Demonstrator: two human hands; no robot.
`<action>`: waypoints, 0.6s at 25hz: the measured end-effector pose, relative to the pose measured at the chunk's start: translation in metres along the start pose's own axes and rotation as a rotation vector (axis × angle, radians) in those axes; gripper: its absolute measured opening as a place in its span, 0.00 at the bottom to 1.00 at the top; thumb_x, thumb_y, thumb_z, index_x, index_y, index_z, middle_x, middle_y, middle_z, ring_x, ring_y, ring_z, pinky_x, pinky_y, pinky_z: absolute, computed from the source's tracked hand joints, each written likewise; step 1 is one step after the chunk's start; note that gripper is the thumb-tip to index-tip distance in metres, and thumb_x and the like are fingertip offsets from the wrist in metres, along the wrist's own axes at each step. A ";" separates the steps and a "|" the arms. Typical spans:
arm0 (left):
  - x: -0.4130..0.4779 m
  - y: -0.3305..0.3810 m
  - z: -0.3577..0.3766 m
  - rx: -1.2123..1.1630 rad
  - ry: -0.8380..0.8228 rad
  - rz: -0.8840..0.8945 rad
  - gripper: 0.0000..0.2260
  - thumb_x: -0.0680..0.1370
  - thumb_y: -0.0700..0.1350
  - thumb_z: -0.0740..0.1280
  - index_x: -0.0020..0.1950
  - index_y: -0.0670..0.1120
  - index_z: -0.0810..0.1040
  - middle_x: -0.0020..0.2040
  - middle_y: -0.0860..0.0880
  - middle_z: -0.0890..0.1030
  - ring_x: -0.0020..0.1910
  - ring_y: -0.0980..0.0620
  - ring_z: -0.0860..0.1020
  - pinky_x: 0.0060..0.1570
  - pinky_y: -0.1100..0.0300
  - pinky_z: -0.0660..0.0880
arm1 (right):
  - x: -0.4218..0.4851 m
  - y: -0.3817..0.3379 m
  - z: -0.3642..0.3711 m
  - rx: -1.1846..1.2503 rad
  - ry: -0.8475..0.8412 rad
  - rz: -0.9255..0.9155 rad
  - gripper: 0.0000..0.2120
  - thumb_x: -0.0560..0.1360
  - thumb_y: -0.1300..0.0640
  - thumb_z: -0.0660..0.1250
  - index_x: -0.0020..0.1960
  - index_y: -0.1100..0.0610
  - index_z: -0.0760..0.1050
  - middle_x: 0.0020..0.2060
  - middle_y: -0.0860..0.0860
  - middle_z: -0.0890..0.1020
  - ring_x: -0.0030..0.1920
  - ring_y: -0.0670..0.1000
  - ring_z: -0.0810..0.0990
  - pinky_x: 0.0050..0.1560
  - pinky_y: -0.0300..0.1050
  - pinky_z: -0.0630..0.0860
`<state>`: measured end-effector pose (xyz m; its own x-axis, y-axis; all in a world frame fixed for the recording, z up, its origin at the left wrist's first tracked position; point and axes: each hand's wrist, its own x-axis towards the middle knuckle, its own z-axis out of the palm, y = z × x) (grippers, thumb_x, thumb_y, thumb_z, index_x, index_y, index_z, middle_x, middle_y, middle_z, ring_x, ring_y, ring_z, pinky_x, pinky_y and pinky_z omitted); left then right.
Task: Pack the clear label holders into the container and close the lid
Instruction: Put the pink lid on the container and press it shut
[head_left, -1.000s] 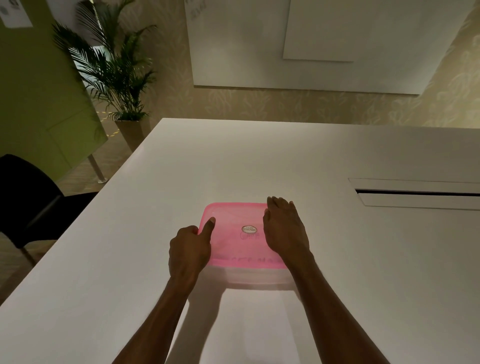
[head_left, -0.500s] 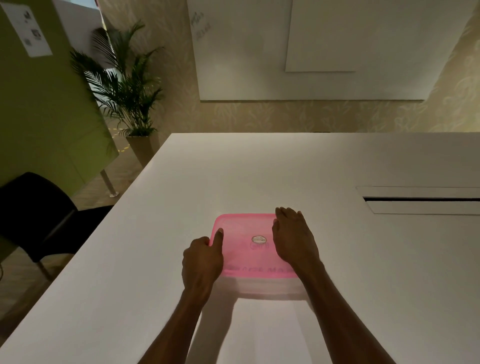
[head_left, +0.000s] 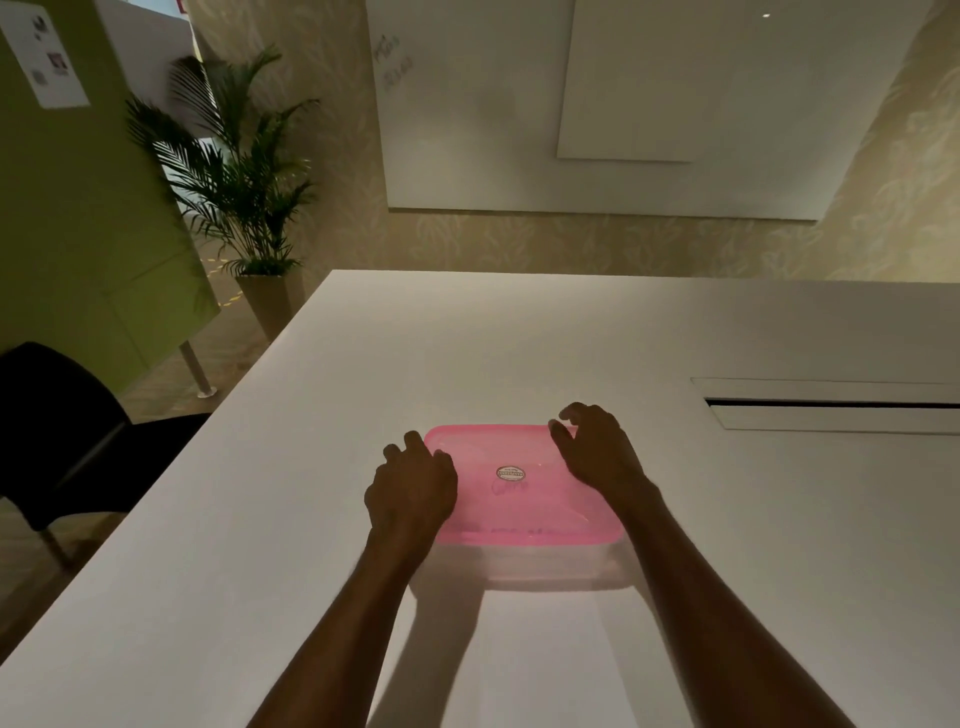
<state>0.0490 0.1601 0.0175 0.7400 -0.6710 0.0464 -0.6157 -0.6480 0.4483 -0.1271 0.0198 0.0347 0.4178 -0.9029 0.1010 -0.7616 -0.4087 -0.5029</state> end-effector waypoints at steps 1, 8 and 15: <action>0.008 0.004 0.000 -0.008 -0.030 0.021 0.20 0.84 0.56 0.54 0.67 0.43 0.71 0.62 0.40 0.77 0.59 0.37 0.79 0.51 0.49 0.71 | 0.007 0.004 -0.003 0.017 -0.017 0.054 0.19 0.85 0.49 0.60 0.62 0.63 0.79 0.61 0.59 0.82 0.64 0.61 0.78 0.65 0.53 0.74; 0.086 0.016 0.006 -0.195 -0.231 -0.056 0.16 0.79 0.55 0.62 0.47 0.42 0.77 0.49 0.41 0.80 0.47 0.41 0.81 0.44 0.55 0.71 | 0.054 0.011 0.002 0.076 -0.121 0.392 0.25 0.84 0.44 0.53 0.67 0.62 0.75 0.66 0.62 0.78 0.67 0.64 0.77 0.67 0.55 0.72; 0.103 0.007 0.023 -0.428 -0.216 -0.147 0.15 0.72 0.49 0.68 0.34 0.45 0.65 0.29 0.50 0.69 0.26 0.50 0.66 0.27 0.62 0.61 | 0.073 0.032 0.022 0.117 -0.106 0.400 0.29 0.85 0.40 0.54 0.70 0.63 0.74 0.66 0.65 0.79 0.67 0.66 0.77 0.68 0.58 0.73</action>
<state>0.1145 0.0782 0.0048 0.7099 -0.6721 -0.2106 -0.3087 -0.5658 0.7646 -0.1098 -0.0563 0.0075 0.1538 -0.9661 -0.2075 -0.8152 -0.0054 -0.5792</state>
